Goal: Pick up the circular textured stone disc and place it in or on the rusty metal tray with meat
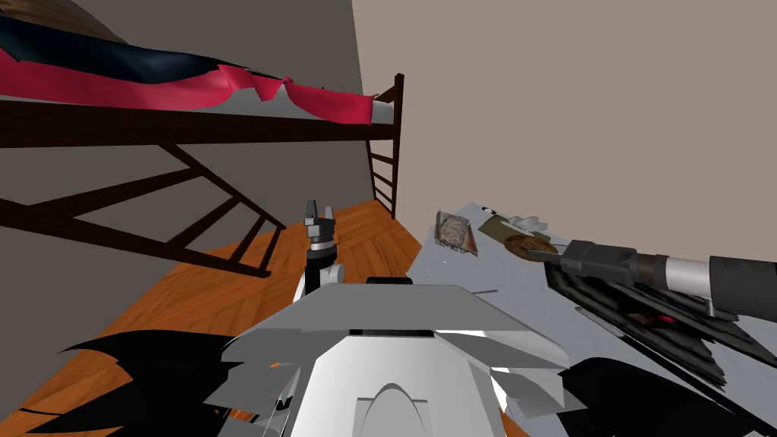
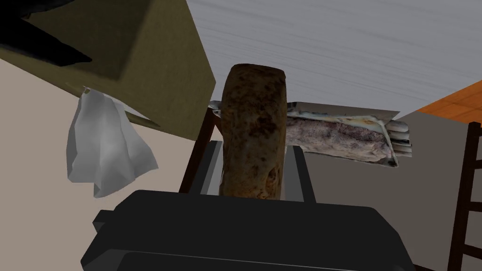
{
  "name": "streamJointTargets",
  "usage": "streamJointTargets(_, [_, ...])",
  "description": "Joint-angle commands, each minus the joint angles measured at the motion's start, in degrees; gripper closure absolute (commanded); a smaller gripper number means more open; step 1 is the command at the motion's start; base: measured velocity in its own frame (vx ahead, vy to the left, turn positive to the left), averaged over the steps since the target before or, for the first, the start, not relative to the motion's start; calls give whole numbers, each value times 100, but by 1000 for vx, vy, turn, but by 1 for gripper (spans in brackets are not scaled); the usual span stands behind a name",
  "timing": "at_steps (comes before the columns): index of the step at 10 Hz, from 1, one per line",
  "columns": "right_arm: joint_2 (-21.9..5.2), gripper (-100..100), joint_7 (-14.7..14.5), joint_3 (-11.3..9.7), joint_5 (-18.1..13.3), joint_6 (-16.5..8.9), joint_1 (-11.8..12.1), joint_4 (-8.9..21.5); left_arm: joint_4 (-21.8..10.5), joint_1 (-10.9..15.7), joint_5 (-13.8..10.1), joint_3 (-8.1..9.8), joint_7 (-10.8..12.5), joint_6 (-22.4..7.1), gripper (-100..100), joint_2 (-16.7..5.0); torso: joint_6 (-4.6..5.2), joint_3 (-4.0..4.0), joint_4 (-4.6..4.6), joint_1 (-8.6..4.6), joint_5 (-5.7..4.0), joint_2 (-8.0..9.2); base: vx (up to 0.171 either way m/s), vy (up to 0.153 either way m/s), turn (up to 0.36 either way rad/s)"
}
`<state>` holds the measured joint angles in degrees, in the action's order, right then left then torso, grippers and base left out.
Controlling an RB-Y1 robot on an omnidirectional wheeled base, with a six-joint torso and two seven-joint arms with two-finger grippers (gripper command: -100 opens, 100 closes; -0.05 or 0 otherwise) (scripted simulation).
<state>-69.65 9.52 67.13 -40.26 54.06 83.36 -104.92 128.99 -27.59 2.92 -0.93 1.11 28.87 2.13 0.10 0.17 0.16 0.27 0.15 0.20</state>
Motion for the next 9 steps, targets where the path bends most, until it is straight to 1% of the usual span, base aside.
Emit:
streamJointTargets(1, [54,100,22,250,106,-155,74,-37,0,0,0,0,0,0,0,0,0,0,0,0,0,0,3,45,-179])
streamJointTargets(4, [77,100,76,522,209,-290,162,-60,0,0,0,0,0,0,0,0,3,9,8,10,5,10,-4,47,-115])
streamJointTargets(6, [95,100,180,826,302,-405,257,-68,0,0,0,0,0,0,0,0,8,13,11,10,6,16,-4,41,-153])
streamJointTargets(8, [85,100,312,1050,339,-431,323,-73,0,0,0,0,0,0,0,0,6,13,12,11,6,14,14,43,-74])
streamJointTargets(9, [36,100,438,1204,330,-371,382,-98,0,0,0,0,0,0,0,0,3,9,10,12,7,6,44,47,-18])
